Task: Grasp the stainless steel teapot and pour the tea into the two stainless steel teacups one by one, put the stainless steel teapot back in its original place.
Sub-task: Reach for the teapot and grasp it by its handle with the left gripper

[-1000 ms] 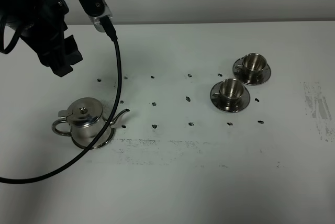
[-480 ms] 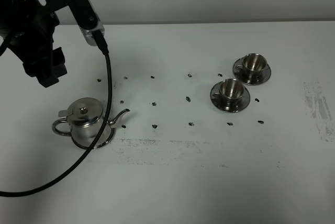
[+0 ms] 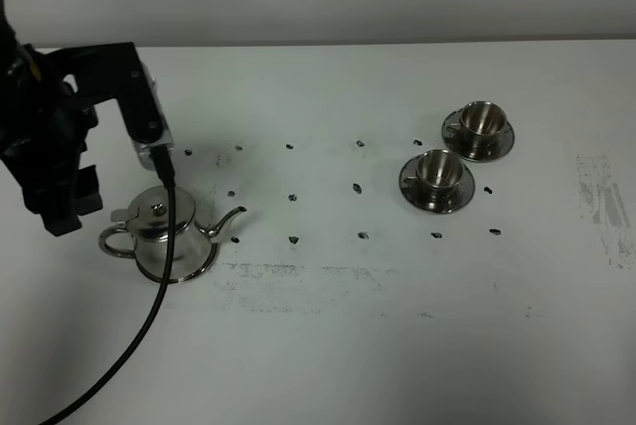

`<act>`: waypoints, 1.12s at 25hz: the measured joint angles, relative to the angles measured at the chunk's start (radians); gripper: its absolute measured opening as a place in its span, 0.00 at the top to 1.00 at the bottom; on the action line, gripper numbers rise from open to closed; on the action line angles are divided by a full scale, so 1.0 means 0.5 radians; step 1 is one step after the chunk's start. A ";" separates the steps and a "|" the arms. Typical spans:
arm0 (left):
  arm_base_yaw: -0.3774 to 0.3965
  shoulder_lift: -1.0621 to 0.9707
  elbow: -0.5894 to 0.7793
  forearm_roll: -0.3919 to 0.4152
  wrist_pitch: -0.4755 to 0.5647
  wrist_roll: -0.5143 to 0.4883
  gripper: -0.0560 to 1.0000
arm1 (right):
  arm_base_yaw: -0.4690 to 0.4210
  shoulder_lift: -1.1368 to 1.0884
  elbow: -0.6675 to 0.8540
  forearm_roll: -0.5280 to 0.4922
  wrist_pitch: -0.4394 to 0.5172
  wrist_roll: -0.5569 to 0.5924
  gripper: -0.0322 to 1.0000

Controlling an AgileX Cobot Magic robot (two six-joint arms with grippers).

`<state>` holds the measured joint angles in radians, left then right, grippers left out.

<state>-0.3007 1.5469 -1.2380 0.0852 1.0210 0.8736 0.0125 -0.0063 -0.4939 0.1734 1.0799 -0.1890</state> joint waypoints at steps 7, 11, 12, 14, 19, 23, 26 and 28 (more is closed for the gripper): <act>0.246 -0.047 0.211 -0.091 -0.113 0.108 0.41 | 0.000 0.000 0.000 0.000 0.000 0.000 0.74; 0.364 -0.047 0.323 -0.147 -0.340 0.155 0.41 | 0.000 0.000 0.000 0.000 0.000 0.000 0.74; 0.392 -0.047 0.354 -0.170 -0.394 0.163 0.41 | 0.000 0.000 0.000 0.000 0.000 -0.002 0.74; 0.442 -0.034 0.409 -0.238 -0.510 0.194 0.41 | 0.000 0.000 0.000 0.000 0.000 -0.002 0.74; 0.516 0.114 0.451 -0.302 -0.735 0.202 0.41 | 0.000 0.000 0.000 0.000 0.000 -0.002 0.74; 0.516 0.268 0.451 -0.304 -0.922 0.103 0.41 | 0.000 0.000 0.000 0.000 0.000 -0.002 0.74; 0.516 0.373 0.451 -0.319 -1.034 0.039 0.41 | 0.000 0.000 0.000 0.000 0.000 -0.002 0.74; 0.516 0.417 0.451 -0.357 -1.080 0.027 0.41 | 0.000 0.000 0.000 0.000 0.000 0.000 0.74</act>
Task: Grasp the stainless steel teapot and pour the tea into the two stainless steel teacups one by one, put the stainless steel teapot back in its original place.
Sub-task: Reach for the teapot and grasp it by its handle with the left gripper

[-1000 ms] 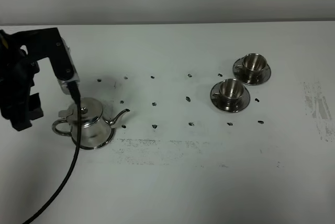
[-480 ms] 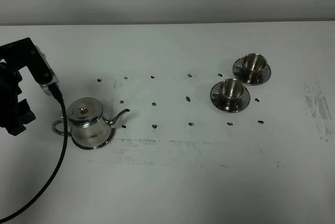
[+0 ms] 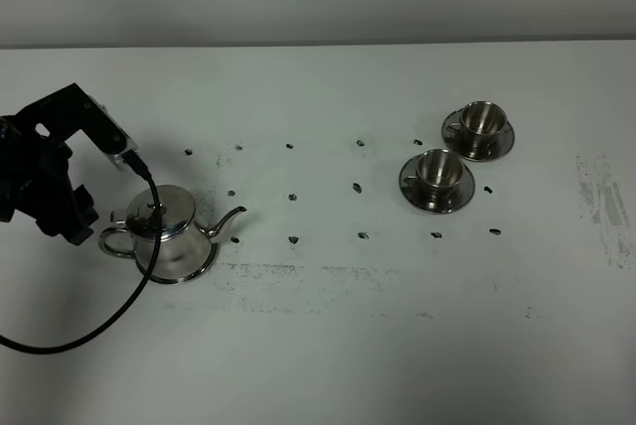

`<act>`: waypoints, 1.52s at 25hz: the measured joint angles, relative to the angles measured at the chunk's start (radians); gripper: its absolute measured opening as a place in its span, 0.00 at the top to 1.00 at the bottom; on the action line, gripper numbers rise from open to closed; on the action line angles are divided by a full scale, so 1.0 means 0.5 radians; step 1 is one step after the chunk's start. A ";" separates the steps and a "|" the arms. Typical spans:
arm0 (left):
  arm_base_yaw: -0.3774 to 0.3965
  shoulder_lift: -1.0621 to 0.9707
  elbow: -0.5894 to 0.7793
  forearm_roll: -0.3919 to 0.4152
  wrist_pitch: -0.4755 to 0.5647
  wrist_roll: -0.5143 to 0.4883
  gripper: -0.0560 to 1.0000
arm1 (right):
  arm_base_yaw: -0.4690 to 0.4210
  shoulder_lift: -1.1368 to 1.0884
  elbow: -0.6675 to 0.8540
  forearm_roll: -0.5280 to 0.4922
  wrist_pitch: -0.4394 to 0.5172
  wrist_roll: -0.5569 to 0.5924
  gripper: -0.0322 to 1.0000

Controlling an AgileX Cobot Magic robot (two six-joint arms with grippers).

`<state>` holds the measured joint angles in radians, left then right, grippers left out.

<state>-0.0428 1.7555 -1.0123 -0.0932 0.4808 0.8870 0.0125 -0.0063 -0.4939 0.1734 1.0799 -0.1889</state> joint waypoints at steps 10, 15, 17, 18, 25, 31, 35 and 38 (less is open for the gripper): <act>0.000 0.044 0.000 -0.169 0.014 0.082 0.41 | 0.000 0.000 0.000 0.000 0.000 0.002 0.74; 0.000 0.059 0.000 -0.199 0.083 0.183 0.41 | 0.000 0.000 0.000 0.000 0.000 0.002 0.74; 0.000 0.066 0.000 -0.201 0.101 0.193 0.41 | 0.000 0.000 0.000 0.000 0.000 0.002 0.74; 0.000 0.070 0.000 -0.207 0.110 0.207 0.41 | 0.000 0.000 0.000 0.000 0.000 0.002 0.74; 0.000 0.082 0.000 -0.343 0.194 0.438 0.41 | 0.000 0.000 0.000 0.000 0.000 0.002 0.74; 0.000 0.082 0.000 -0.415 0.254 0.557 0.41 | 0.000 0.000 0.000 0.000 0.000 0.004 0.74; 0.000 0.056 0.000 -0.417 0.365 0.554 0.41 | 0.000 0.000 0.000 0.000 0.000 0.004 0.74; 0.000 -0.060 0.000 -0.397 0.499 0.543 0.41 | 0.000 0.000 0.000 0.000 0.000 0.004 0.74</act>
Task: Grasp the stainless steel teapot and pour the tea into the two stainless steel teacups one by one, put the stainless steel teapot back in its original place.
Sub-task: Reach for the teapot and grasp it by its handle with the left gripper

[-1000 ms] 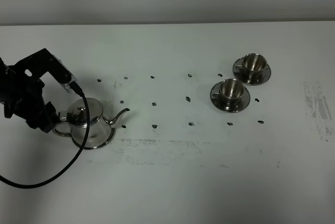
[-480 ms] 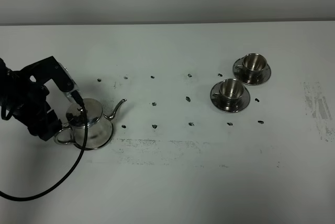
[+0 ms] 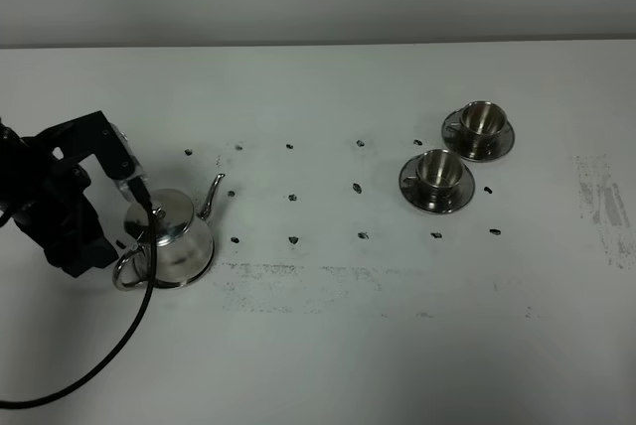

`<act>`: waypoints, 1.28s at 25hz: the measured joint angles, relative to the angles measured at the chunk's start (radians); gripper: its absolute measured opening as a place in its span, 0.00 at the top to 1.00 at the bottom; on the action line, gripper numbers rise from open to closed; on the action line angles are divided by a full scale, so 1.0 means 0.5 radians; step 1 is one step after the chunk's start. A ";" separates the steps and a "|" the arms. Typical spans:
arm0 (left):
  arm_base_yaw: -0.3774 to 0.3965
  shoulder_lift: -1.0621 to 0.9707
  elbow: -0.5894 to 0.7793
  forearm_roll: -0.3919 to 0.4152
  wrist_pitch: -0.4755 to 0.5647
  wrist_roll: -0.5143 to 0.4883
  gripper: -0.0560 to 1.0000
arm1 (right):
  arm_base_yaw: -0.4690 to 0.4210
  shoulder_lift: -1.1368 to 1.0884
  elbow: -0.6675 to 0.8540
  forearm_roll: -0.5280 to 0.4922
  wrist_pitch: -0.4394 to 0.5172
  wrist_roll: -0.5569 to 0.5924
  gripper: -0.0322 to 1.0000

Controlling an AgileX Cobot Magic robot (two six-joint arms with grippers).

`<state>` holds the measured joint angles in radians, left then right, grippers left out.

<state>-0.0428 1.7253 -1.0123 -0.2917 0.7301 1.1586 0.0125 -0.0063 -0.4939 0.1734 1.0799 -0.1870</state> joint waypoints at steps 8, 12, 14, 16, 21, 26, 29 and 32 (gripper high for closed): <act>-0.025 -0.409 0.000 0.092 0.247 -0.392 0.41 | 0.000 0.000 0.000 0.000 0.000 0.000 0.74; -0.107 -0.446 0.000 0.131 0.269 -0.701 0.41 | 0.000 0.000 0.000 0.000 0.000 0.000 0.74; -0.153 -0.446 0.000 0.212 0.262 -0.829 0.41 | 0.000 0.000 0.000 0.000 0.000 0.000 0.74; -0.194 -0.446 0.000 0.266 0.251 -0.947 0.41 | 0.000 0.000 0.000 0.000 0.000 0.000 0.74; -0.275 -0.432 0.000 0.324 0.222 -1.142 0.41 | 0.000 0.000 0.000 0.000 0.000 0.000 0.74; -0.304 -0.312 0.000 0.363 0.181 -1.211 0.41 | 0.000 0.000 0.000 0.000 0.000 0.000 0.74; -0.320 -0.251 0.000 0.369 0.141 -1.203 0.41 | 0.000 0.000 0.000 0.000 0.000 0.000 0.74; -0.335 -0.190 0.000 0.354 0.095 -1.201 0.41 | 0.000 0.000 0.000 0.000 0.000 0.000 0.74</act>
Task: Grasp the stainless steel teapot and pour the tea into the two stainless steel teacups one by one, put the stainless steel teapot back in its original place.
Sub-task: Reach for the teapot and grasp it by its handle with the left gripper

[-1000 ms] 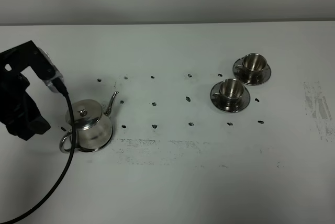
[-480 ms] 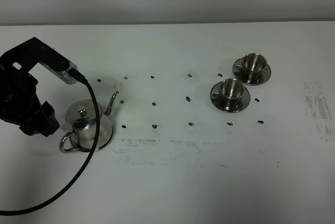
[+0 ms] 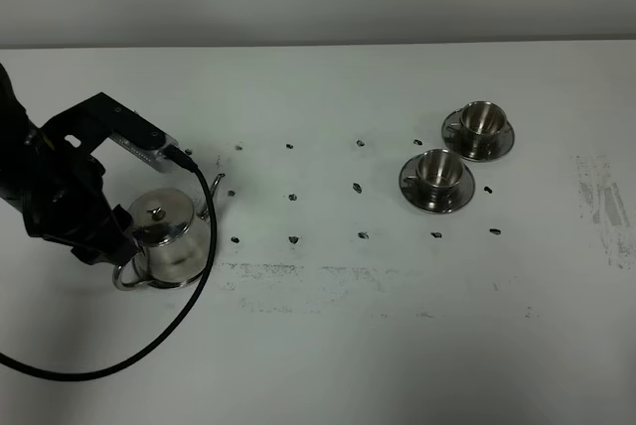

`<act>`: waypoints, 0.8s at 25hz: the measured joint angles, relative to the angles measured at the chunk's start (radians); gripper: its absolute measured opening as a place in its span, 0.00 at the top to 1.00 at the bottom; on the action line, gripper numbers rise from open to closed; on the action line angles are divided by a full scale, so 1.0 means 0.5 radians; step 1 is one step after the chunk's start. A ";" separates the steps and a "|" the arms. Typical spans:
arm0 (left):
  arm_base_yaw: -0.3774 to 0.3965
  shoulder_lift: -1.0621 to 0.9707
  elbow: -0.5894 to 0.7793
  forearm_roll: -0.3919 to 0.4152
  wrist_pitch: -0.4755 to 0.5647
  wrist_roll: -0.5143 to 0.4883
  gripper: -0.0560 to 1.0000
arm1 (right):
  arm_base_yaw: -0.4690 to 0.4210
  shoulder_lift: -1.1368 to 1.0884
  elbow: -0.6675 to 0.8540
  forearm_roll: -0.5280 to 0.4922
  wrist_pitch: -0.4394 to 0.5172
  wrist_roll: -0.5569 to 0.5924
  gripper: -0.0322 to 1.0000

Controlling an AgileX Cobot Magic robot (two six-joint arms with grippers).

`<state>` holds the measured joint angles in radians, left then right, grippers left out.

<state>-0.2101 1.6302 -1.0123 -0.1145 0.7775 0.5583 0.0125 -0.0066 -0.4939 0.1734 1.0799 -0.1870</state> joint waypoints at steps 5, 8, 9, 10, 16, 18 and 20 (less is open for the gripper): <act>-0.056 0.097 0.000 -0.015 -0.056 -0.010 0.41 | 0.000 0.000 0.000 0.000 0.000 0.000 0.74; -0.070 0.123 0.000 -0.052 -0.083 -0.055 0.41 | 0.000 0.000 0.000 0.000 0.000 0.000 0.74; -0.070 0.130 0.000 -0.054 -0.087 -0.075 0.41 | 0.000 -0.002 0.000 0.000 0.000 0.000 0.74; -0.070 0.133 0.000 -0.054 -0.087 -0.089 0.41 | 0.000 -0.002 0.000 0.000 0.000 0.000 0.74; -0.070 0.139 0.000 -0.039 -0.093 -0.127 0.41 | 0.000 -0.002 0.000 0.000 0.000 0.002 0.74; -0.070 0.154 0.000 -0.036 -0.102 -0.127 0.41 | 0.000 -0.002 0.000 0.001 0.000 0.001 0.74; -0.070 0.186 0.000 -0.035 -0.132 -0.123 0.41 | 0.000 -0.002 0.000 0.001 0.000 0.001 0.74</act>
<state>-0.2450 1.7233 -1.0123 -0.1319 0.7116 0.4970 0.0125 -0.0074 -0.4939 0.1740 1.0799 -0.1863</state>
